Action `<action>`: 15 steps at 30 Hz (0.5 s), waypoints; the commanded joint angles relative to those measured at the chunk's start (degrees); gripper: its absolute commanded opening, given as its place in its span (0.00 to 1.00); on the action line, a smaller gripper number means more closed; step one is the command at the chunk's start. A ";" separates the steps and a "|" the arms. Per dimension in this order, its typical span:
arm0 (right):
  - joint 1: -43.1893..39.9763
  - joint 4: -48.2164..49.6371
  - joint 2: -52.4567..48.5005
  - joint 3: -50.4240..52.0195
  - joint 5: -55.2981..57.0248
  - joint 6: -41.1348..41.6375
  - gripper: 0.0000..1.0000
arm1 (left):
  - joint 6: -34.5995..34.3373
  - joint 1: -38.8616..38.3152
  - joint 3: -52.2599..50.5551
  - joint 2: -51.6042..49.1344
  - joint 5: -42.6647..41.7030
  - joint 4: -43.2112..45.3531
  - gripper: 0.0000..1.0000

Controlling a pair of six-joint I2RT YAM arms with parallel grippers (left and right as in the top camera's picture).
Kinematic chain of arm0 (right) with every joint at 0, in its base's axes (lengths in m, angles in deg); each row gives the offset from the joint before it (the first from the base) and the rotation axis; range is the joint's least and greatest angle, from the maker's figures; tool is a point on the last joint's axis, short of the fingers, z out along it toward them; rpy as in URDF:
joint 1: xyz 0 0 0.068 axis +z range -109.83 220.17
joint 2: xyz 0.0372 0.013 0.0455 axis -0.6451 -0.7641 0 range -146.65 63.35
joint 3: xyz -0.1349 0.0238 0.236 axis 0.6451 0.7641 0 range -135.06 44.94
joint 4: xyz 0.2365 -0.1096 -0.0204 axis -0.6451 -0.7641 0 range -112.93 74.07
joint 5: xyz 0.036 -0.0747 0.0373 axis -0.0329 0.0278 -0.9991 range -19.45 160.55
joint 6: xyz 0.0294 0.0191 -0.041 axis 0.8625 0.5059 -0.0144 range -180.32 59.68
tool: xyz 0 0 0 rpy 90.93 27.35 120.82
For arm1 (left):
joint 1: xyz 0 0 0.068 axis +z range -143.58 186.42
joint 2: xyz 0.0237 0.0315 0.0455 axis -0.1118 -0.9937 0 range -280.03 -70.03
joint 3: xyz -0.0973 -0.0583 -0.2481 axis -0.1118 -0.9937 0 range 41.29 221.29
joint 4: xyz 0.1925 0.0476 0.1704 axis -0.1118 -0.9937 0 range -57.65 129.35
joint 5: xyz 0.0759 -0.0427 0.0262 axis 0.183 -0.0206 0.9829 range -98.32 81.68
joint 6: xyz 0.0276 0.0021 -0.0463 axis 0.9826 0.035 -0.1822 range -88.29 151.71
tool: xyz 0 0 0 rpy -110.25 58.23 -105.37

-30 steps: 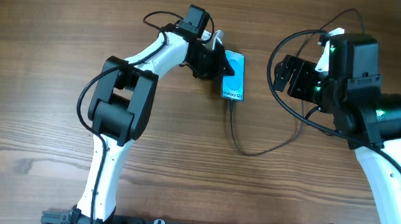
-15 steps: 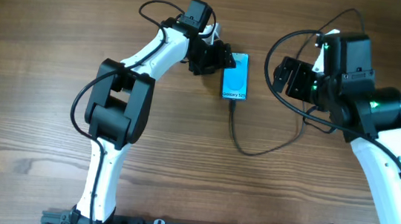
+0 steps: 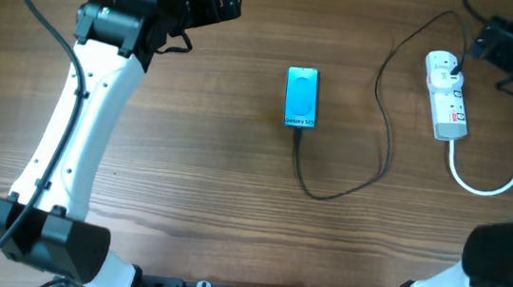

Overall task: Plug charger to phone and switch on socket
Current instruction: 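Press the power strip switch with the right gripper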

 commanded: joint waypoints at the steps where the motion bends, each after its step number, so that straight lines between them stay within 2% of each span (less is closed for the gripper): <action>1: -4.00 1.44 -3.58 -1.01 4.52 4.79 1.00 | 0.68 -0.09 -0.59 -1.86 2.23 -0.28 1.00; 6: -10.34 4.50 -9.62 -0.98 -4.55 2.64 1.00 | 0.68 -0.09 -0.59 -1.86 2.23 -0.28 1.00; 11: -10.73 6.34 -19.47 -0.98 -7.19 -0.46 0.99 | 0.68 -0.09 -0.59 -1.86 2.23 -0.28 1.00; 15: -10.73 6.51 -25.16 -0.98 -7.50 0.11 1.00 | 0.68 -0.09 -0.59 -1.86 2.23 -0.26 1.00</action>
